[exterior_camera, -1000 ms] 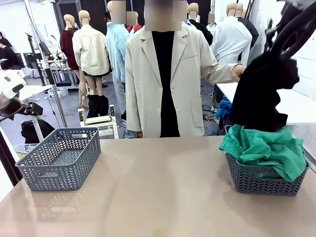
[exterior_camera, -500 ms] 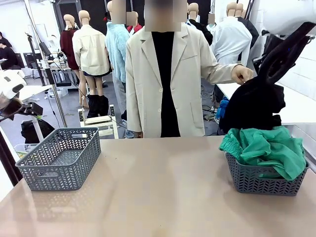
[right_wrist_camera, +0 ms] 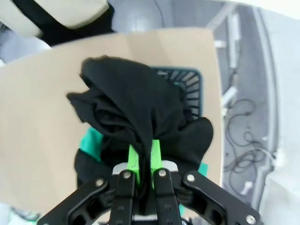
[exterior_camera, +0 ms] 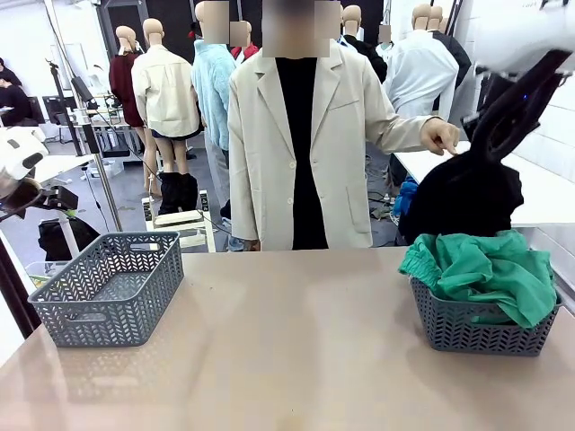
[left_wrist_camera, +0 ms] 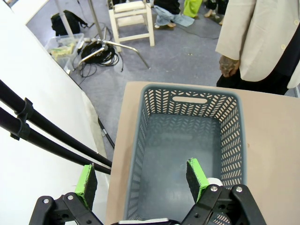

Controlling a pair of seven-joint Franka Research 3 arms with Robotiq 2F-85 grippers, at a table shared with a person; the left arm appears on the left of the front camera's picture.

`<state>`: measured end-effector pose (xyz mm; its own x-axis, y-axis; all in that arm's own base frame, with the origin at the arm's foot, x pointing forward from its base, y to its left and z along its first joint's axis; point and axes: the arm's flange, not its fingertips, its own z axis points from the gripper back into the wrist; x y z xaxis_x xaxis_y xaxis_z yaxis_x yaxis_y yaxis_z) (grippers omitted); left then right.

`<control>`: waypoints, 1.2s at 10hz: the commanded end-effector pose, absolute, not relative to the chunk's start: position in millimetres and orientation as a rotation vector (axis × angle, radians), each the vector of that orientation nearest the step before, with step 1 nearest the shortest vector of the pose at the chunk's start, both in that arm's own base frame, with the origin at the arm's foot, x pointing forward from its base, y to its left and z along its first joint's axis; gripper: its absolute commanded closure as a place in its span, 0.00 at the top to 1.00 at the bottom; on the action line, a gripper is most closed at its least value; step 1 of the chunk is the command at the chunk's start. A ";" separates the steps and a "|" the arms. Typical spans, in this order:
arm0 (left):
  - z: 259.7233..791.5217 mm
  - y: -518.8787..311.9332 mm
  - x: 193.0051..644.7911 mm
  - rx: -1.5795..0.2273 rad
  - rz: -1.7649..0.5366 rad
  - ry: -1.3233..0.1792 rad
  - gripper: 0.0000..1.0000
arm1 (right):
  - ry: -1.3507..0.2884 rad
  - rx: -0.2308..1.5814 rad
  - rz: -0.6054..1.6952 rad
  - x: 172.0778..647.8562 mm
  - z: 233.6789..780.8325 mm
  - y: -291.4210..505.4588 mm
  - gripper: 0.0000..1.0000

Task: Sort the tops and bottoms.
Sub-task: Sort the clothes according to human instructions.

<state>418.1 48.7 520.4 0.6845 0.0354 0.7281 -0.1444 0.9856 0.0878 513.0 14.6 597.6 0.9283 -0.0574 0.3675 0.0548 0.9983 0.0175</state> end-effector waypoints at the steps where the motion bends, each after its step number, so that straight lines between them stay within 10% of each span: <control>1: 520.3 46.8 417.0 0.141 0.125 -0.810 1.00 | -0.284 -0.059 -0.110 524.9 551.7 7.1 0.00; 7: 520.3 46.8 417.0 0.141 0.125 -0.810 1.00 | -0.149 -0.015 -0.059 527.2 487.9 9.8 0.08; 12: 520.3 46.8 417.0 0.141 0.125 -0.810 1.00 | -0.254 0.001 -0.005 475.9 556.6 19.1 0.95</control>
